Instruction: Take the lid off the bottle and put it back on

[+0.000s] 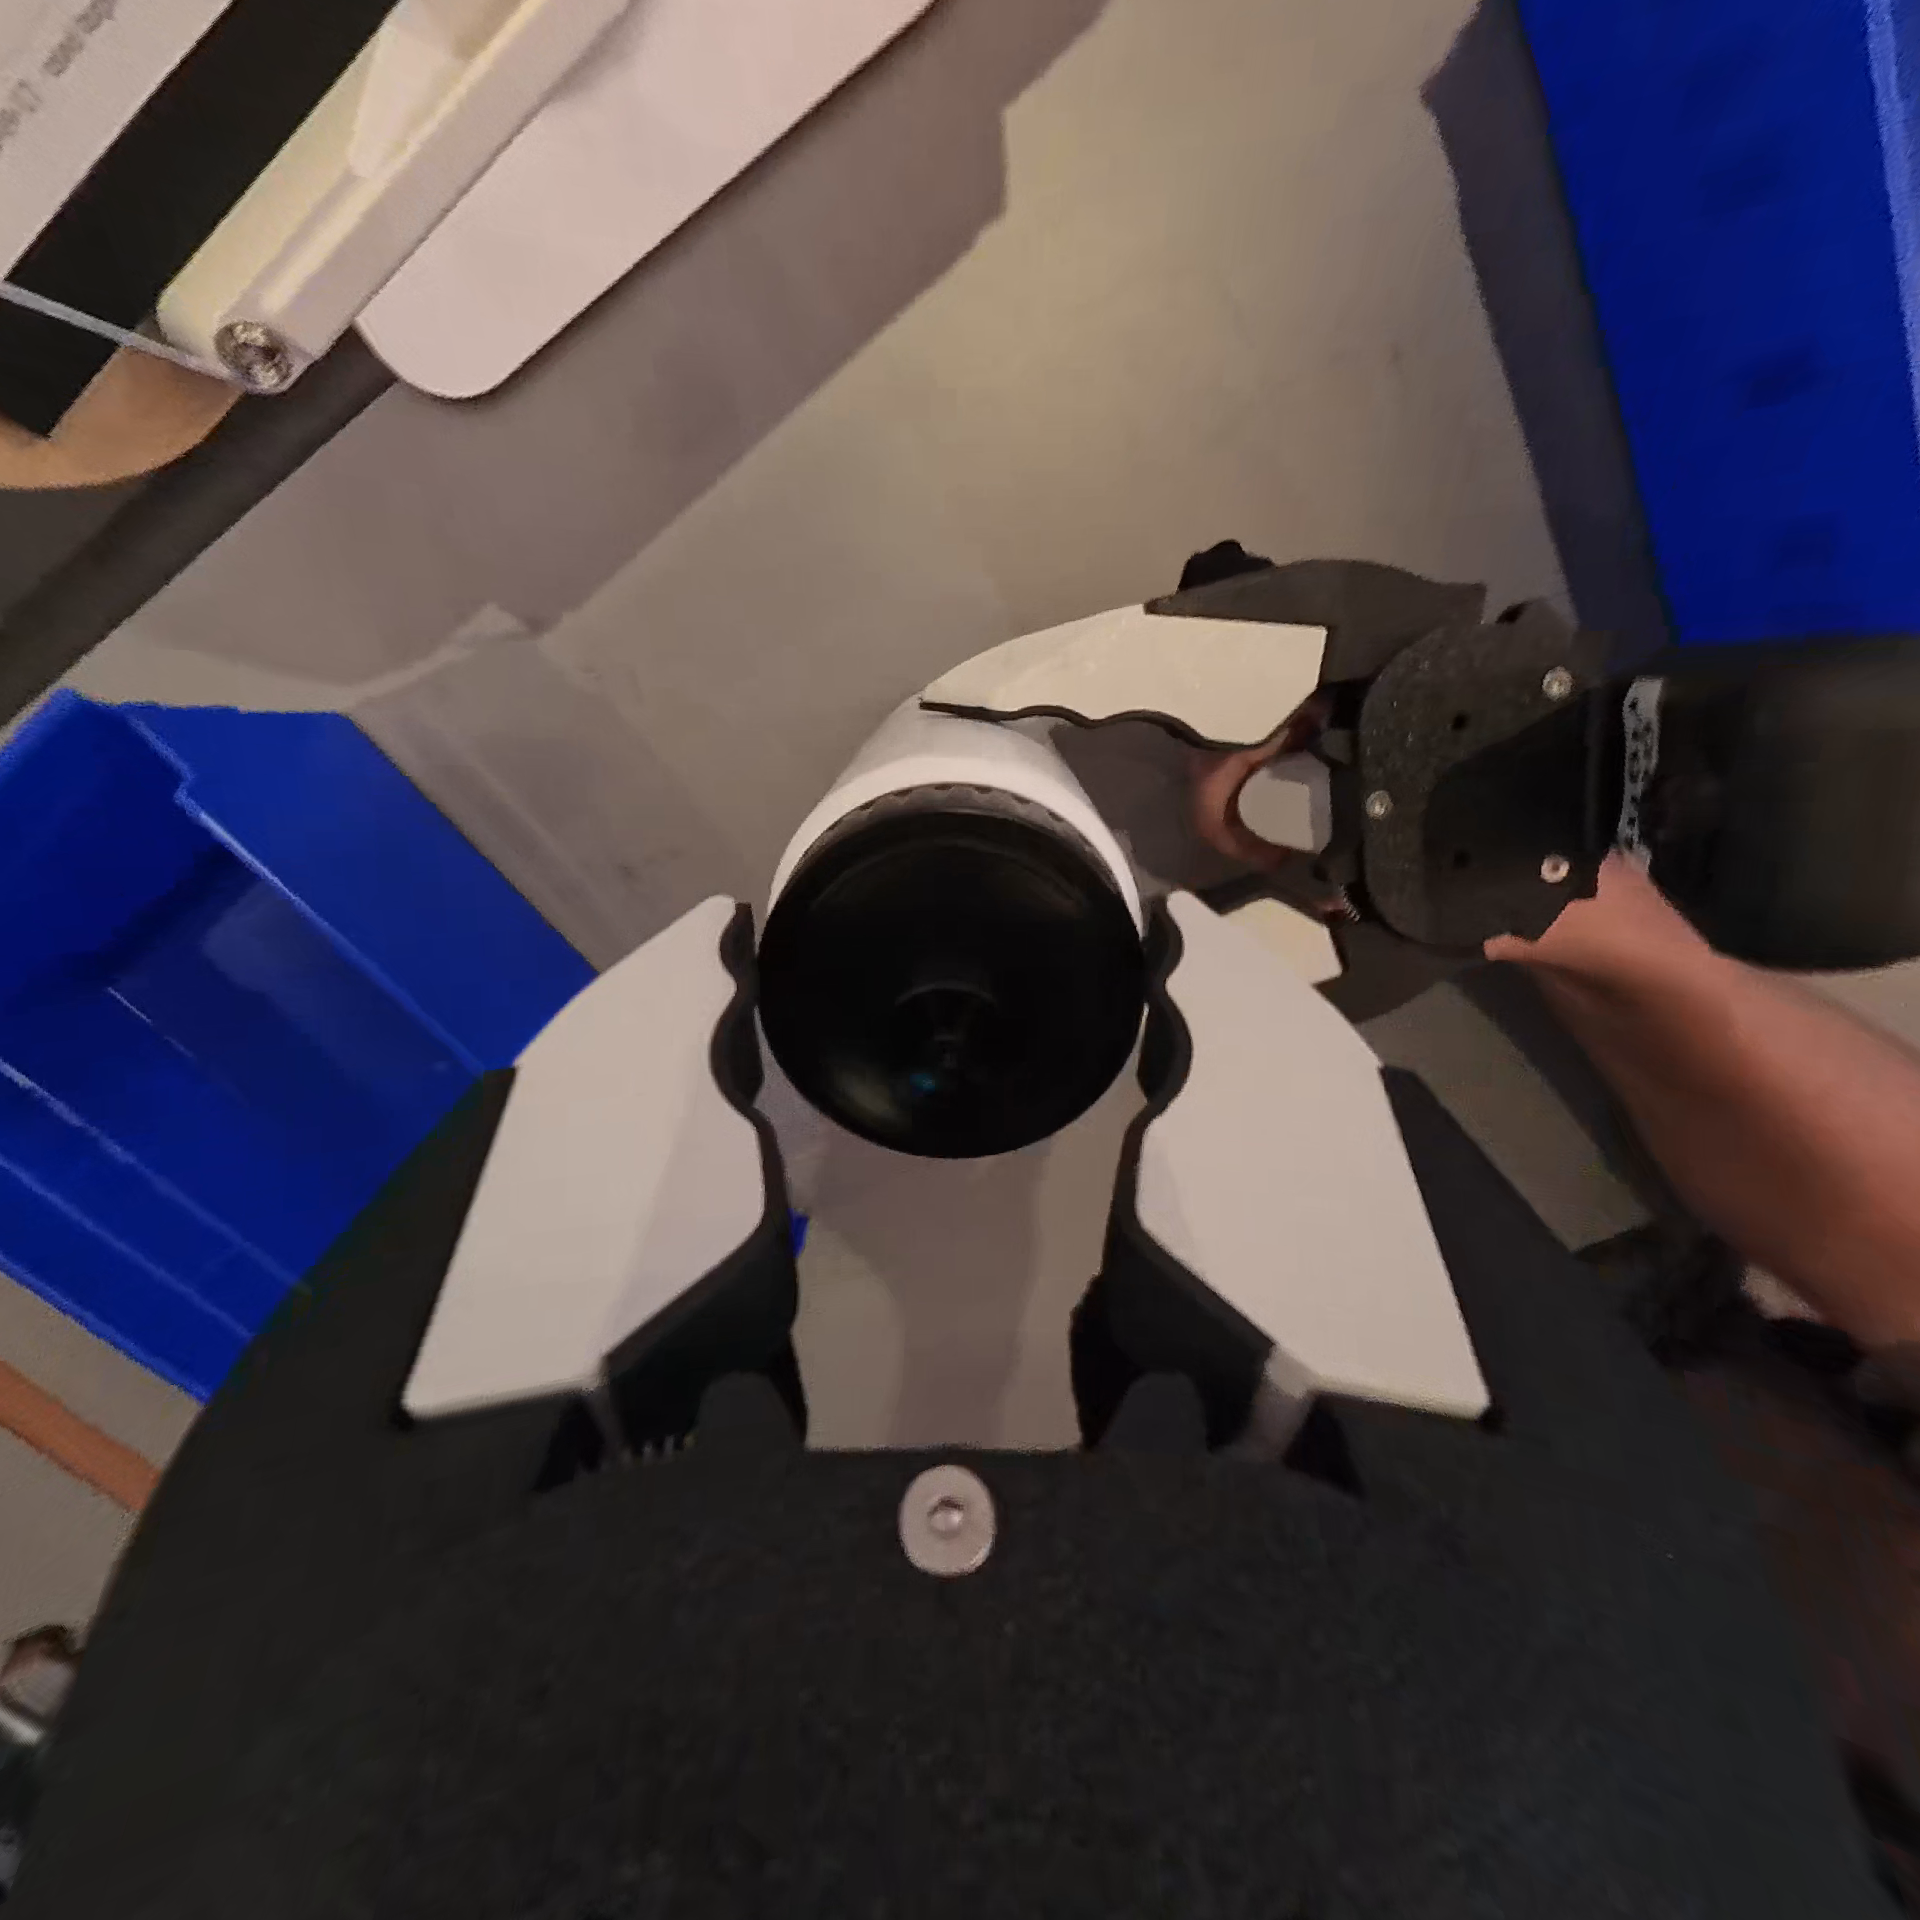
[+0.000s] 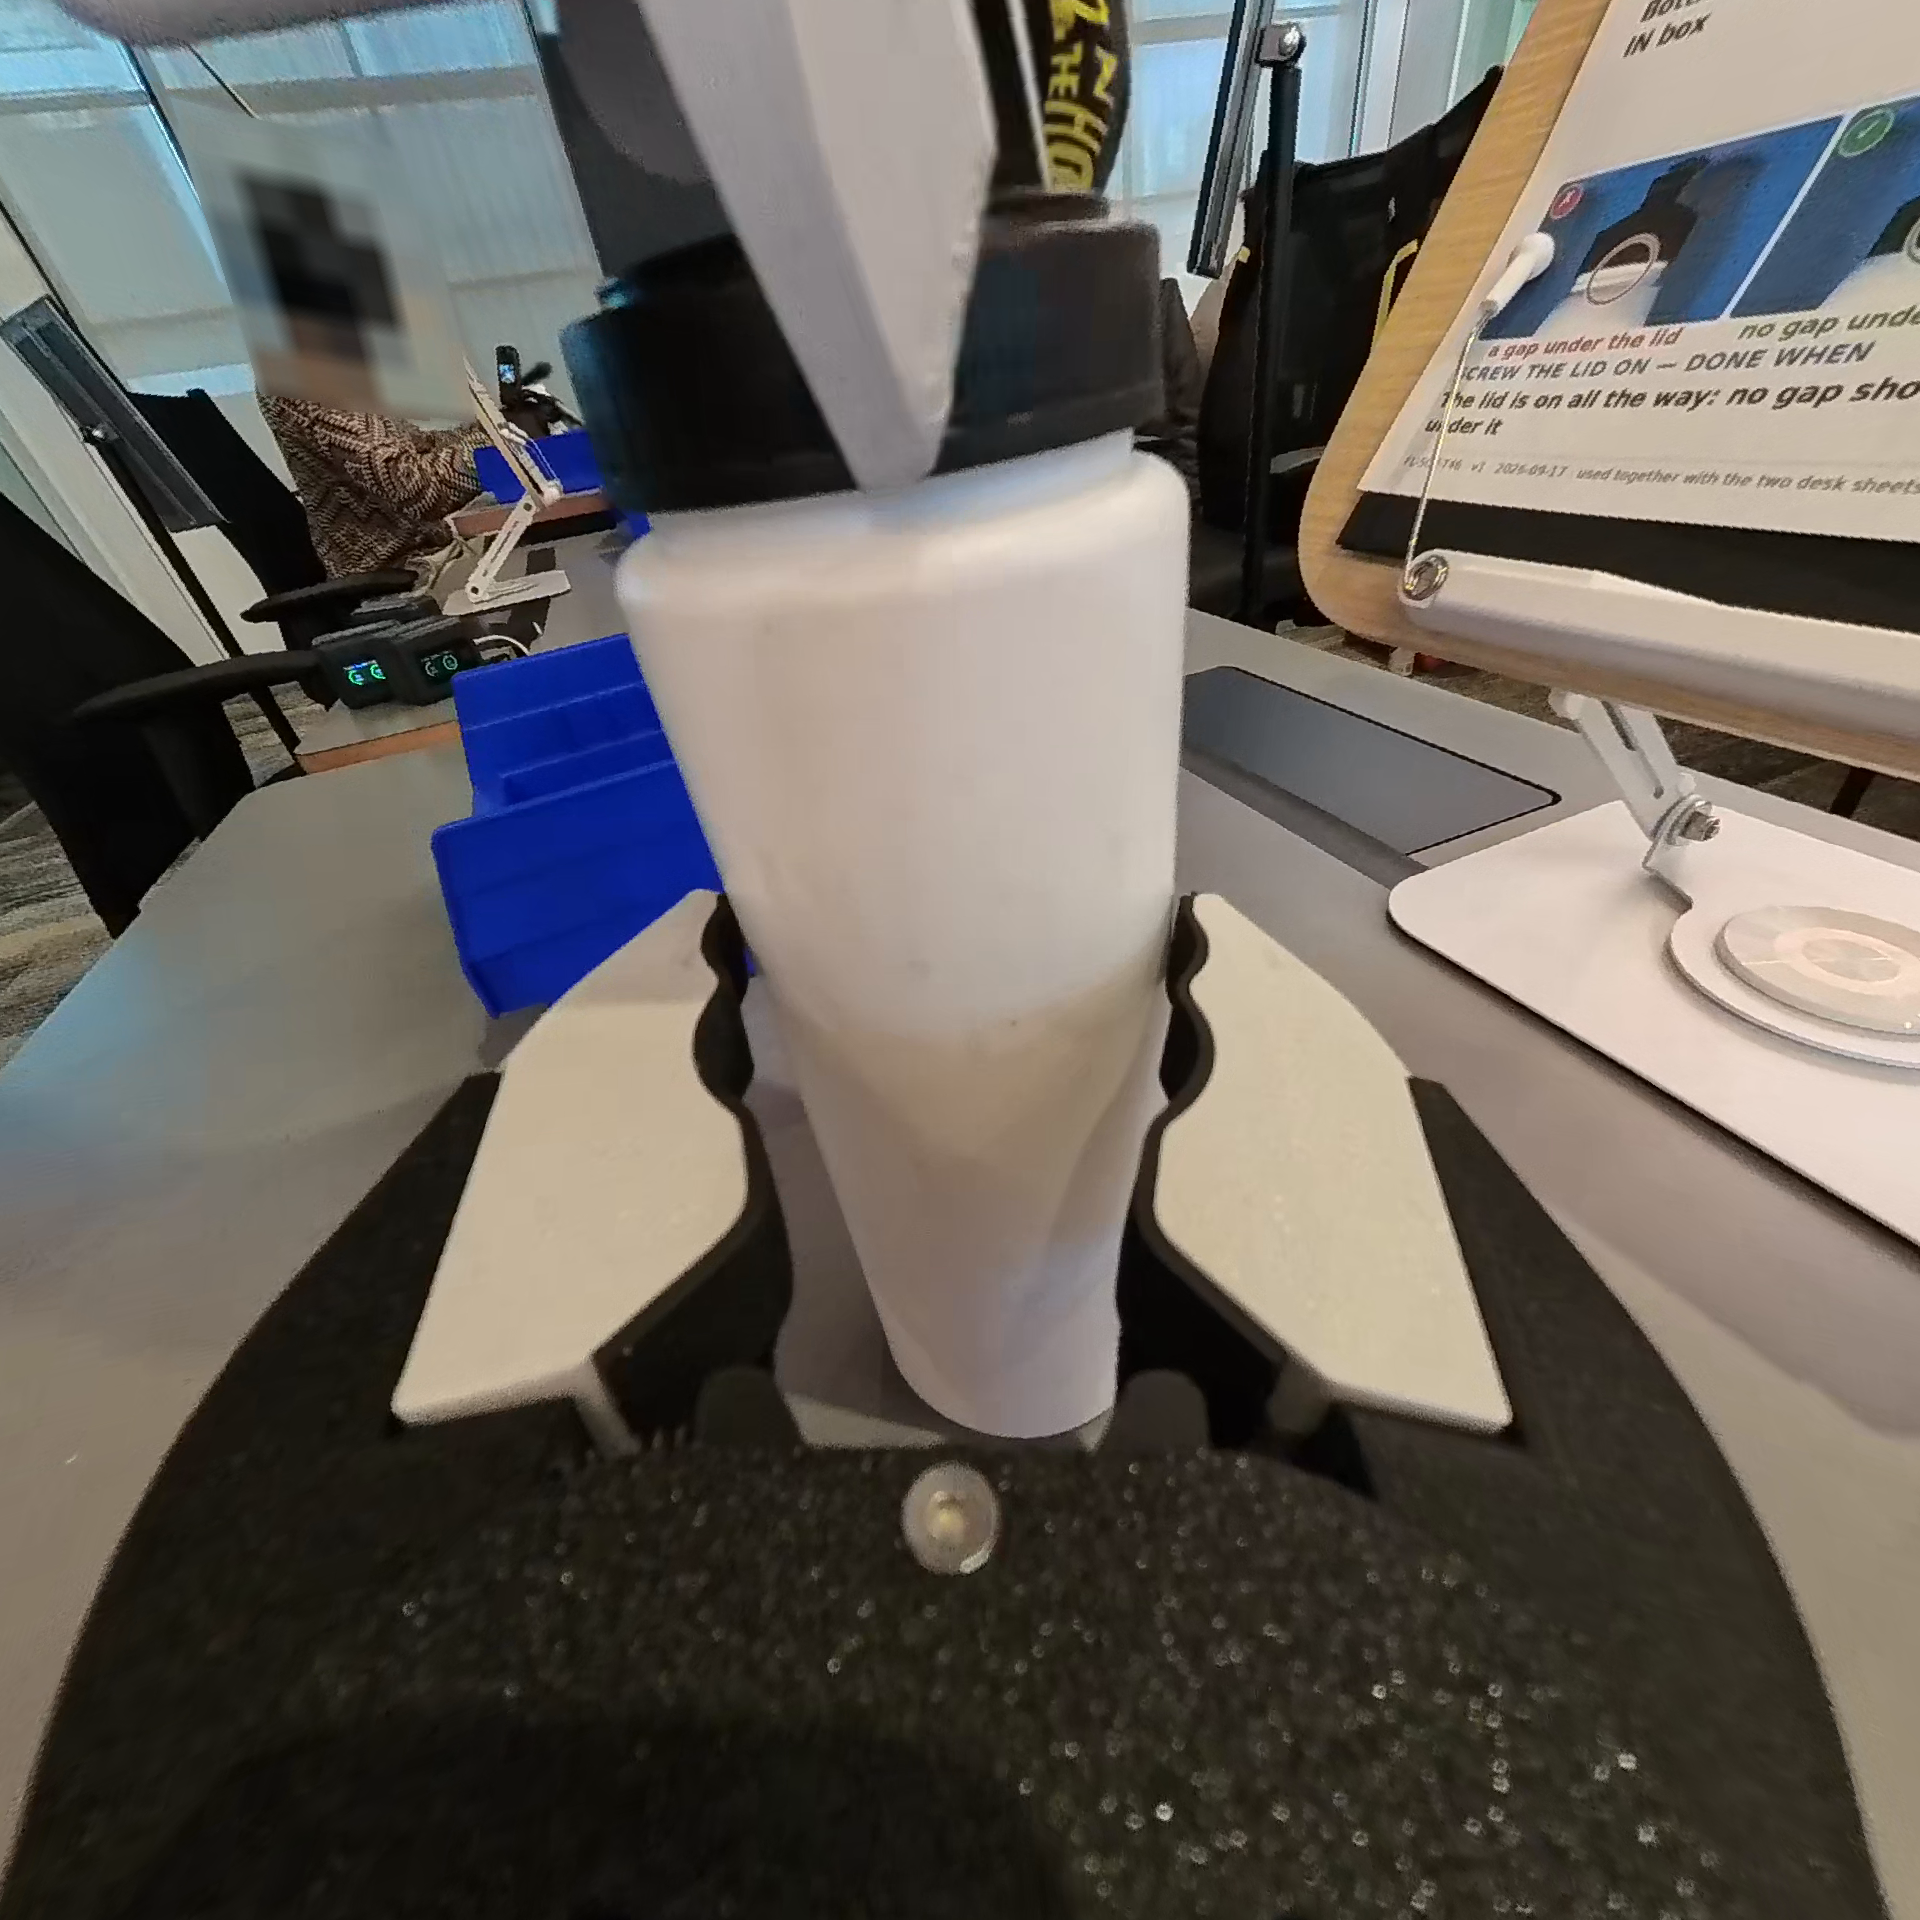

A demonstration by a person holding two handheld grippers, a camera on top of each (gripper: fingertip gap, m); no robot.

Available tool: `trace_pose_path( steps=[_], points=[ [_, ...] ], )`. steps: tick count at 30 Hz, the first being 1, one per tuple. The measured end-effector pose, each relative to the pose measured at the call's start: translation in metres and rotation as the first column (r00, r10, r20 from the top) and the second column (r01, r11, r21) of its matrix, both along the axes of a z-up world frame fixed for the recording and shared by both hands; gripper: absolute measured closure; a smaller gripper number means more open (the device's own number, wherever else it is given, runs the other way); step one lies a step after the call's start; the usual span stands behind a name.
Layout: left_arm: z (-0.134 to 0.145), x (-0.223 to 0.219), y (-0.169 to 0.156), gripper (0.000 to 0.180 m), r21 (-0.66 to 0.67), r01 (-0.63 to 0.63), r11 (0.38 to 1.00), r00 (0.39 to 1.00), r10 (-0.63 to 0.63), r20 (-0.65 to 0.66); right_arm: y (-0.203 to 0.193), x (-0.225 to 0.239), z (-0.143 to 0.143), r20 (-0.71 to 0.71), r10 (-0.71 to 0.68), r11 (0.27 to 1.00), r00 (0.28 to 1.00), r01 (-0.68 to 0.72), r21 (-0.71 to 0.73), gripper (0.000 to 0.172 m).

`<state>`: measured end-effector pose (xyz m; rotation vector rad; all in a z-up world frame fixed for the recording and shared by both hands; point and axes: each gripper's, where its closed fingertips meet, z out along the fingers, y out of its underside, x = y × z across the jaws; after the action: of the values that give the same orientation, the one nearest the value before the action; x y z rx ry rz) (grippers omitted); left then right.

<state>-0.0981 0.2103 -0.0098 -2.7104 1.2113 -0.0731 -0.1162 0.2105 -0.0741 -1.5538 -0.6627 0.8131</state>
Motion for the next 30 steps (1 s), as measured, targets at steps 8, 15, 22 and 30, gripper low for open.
trace_pose_path(
  steps=[8, 15, 22, 30],
  points=[
    [-0.001, 0.0, -0.005, 0.11, -0.043, 0.455, 0.889, 0.887, -0.457, -0.069, 0.0, 0.0, 0.0, -0.009, 0.008, 1.0, 1.0, -0.008, -0.001, 0.094],
    [-0.005, -0.003, -0.006, 0.109, -0.068, 0.813, 0.578, 0.557, -0.806, -0.199, 0.001, -0.001, 0.0, -0.017, 0.014, 1.0, 1.0, -0.014, -0.007, 0.093],
    [-0.002, 0.009, -0.019, 0.13, -0.097, 0.973, 0.207, 0.179, -0.954, -0.239, 0.002, -0.002, -0.001, -0.034, 0.02, 1.0, 0.999, -0.02, -0.022, 0.093],
    [0.016, 0.024, -0.057, 0.113, -0.035, 0.974, 0.225, 0.221, -0.97, -0.097, -0.001, -0.003, -0.002, -0.031, 0.016, 0.999, 0.999, -0.017, -0.029, 0.093]
  ],
)
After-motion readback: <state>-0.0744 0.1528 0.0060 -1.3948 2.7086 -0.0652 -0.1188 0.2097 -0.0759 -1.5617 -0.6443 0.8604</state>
